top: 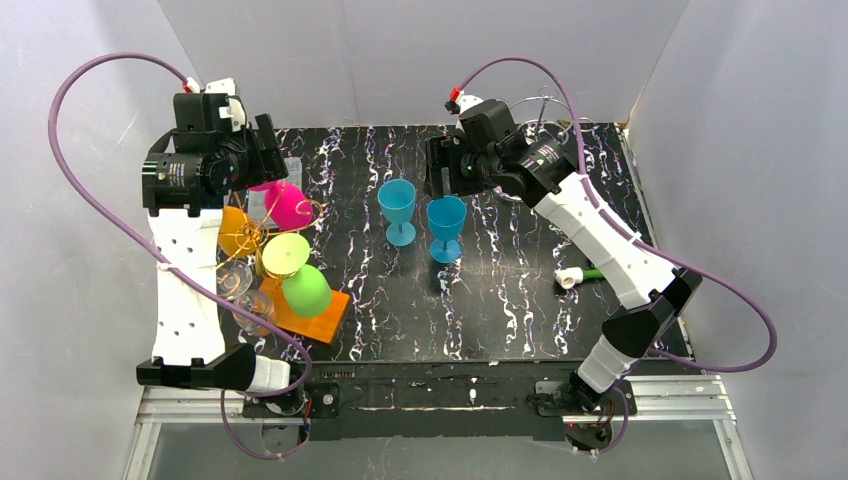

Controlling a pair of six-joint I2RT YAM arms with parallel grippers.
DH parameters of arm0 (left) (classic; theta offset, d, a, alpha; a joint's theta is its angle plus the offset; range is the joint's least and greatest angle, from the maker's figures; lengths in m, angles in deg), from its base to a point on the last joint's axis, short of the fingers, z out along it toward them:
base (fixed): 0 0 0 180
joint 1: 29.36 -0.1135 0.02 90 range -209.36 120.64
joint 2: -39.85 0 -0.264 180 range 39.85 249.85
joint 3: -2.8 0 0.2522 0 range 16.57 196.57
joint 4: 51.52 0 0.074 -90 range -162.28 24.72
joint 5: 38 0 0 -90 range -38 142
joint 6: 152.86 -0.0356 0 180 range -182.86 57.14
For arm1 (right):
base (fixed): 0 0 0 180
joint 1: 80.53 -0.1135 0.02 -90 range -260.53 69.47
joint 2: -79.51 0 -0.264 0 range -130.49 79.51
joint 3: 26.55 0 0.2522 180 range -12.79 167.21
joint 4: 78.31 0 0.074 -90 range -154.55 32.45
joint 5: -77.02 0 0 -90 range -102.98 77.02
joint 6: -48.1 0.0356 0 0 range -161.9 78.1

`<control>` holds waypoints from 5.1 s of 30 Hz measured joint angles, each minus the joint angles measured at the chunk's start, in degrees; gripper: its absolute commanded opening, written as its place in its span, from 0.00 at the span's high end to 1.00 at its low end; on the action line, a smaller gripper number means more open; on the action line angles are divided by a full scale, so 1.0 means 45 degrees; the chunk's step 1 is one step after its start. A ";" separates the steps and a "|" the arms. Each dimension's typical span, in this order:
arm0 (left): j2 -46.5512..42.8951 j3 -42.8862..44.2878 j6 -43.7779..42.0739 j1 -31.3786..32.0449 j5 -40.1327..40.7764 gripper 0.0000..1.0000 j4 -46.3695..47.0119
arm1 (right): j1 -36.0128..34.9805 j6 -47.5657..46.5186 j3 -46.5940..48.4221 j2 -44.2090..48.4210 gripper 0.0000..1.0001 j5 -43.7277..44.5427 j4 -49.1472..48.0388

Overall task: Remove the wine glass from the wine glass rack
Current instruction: Pick up the wine glass from the wine rack, then place the wine glass at the center of the board.

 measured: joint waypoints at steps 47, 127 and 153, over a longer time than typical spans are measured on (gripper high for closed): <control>-0.1107 -0.0466 -0.0102 0.1064 0.0427 0.41 -0.0311 | 0.0000 0.0063 -0.0199 0.0403 0.16 0.0029 -0.0015; 0.1501 -0.0636 1.0530 0.1015 -0.8660 0.28 0.8592 | 0.4046 1.3930 -0.7747 0.1059 0.94 -0.8408 -2.1148; 0.0126 0.0374 0.2652 0.7966 -0.2565 0.02 0.2749 | 0.4357 0.3691 -0.2492 0.5931 0.99 -0.4464 -0.2948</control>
